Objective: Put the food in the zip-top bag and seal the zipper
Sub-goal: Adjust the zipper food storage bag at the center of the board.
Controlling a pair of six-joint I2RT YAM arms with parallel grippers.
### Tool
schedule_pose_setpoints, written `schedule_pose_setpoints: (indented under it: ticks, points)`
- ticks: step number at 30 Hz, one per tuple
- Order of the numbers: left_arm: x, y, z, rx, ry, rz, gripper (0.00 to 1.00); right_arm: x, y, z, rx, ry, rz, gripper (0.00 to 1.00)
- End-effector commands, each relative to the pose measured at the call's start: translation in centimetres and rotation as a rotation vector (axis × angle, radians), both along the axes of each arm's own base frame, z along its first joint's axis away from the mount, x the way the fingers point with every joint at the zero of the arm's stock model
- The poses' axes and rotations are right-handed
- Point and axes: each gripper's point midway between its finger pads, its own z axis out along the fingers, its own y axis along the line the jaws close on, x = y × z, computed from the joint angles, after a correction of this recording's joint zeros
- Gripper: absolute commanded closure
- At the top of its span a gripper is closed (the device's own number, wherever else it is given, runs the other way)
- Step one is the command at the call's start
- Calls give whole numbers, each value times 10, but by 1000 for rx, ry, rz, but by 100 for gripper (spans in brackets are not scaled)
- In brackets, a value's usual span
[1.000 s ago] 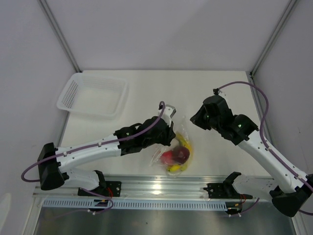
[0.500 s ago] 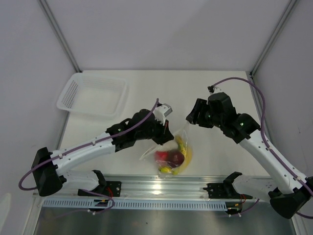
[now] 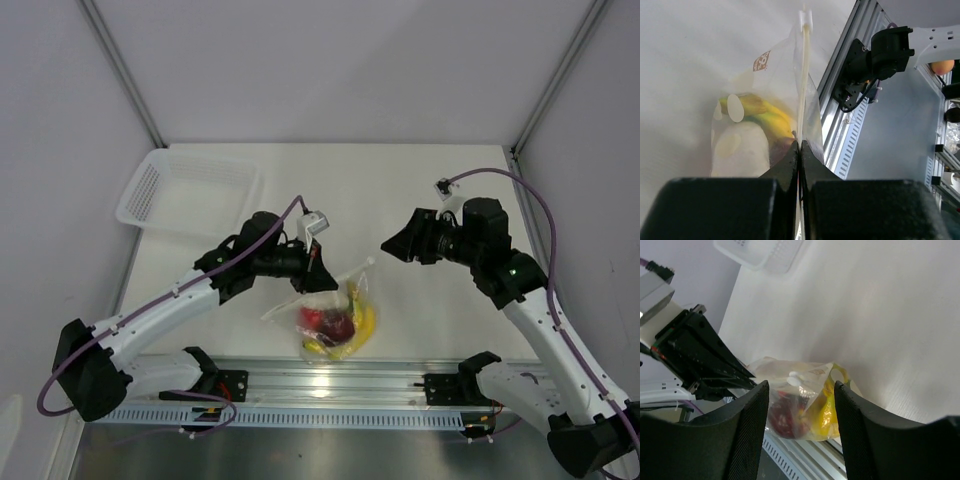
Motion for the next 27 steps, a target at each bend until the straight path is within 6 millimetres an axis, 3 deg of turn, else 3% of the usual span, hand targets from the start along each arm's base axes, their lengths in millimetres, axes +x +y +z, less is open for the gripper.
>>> schedule_pose_setpoints:
  ticks: [1, 2, 12, 27]
  points:
    - [-7, 7, 21, -101, -33, -89, 100, -13, 13, 18, 102, -96, 157, 43]
    - [-7, 9, 21, -106, -27, -93, 99, -15, 12, 10, 101, -88, 162, 43]
    - [-12, 21, 24, -215, 37, -185, 99, -27, 30, -4, 201, -116, 318, 55]
    - [-17, 25, 27, -284, 79, -257, 99, -40, 52, -34, 215, -170, 452, 56]
